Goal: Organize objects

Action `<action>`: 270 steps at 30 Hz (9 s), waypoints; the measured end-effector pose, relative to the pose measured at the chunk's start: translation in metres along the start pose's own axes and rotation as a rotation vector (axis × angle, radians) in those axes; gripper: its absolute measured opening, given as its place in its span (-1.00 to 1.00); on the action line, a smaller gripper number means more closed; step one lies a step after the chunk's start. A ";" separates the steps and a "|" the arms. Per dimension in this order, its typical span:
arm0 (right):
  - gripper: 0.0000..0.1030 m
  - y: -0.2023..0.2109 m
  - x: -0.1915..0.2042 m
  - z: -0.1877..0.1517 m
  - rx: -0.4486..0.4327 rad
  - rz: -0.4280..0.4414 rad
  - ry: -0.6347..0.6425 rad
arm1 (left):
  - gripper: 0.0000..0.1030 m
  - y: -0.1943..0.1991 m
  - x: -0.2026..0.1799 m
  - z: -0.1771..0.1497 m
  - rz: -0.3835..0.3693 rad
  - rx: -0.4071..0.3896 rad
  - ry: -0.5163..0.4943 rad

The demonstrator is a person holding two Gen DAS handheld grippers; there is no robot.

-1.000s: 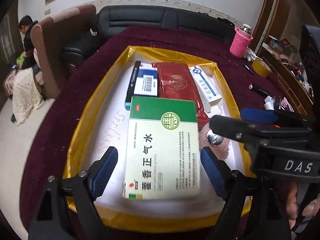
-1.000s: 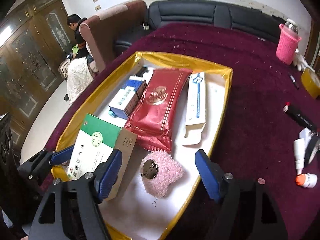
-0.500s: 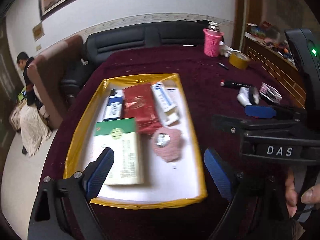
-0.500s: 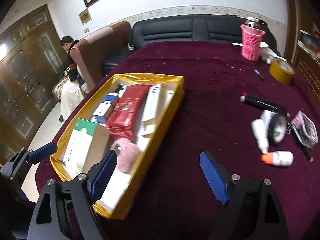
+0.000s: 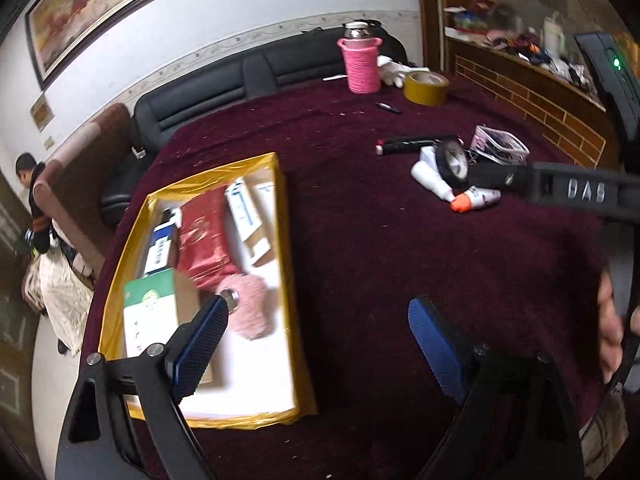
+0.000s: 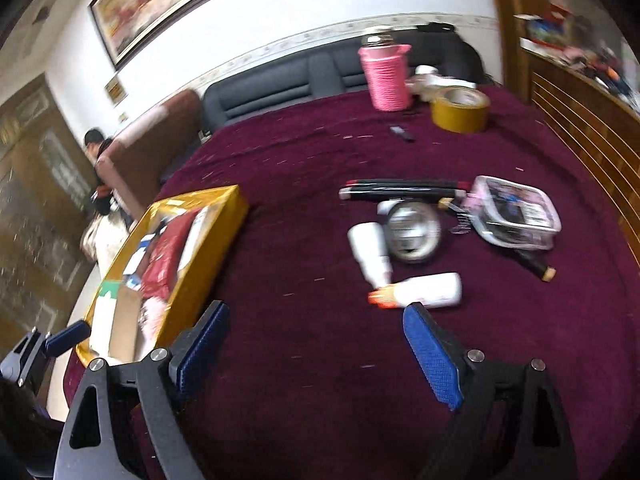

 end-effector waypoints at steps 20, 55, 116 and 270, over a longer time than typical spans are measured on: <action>0.78 0.004 -0.144 0.018 -0.070 -0.077 -0.272 | 0.77 -0.041 -0.065 0.012 -0.003 0.097 -0.127; 0.82 -0.021 -0.223 0.015 -0.109 -0.058 -0.461 | 0.07 -0.158 -0.119 0.104 -0.177 0.092 0.015; -0.32 -0.098 -0.072 0.050 0.074 -0.201 0.138 | -0.51 0.002 0.018 -0.001 -0.390 -0.136 0.300; -0.07 -0.142 -0.080 0.065 0.167 -0.228 -0.016 | 0.89 -0.026 -0.019 -0.029 -0.386 0.129 0.214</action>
Point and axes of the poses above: each gripper's, at about its wrist camera, not at the fingertips, and y roughly against the way its jaws point, x to its left, z to its top, the point moved 9 cm from there along -y, roughly the way its jaws point, and after that the axes turned 1 degree about y, right-handed, at the moved point
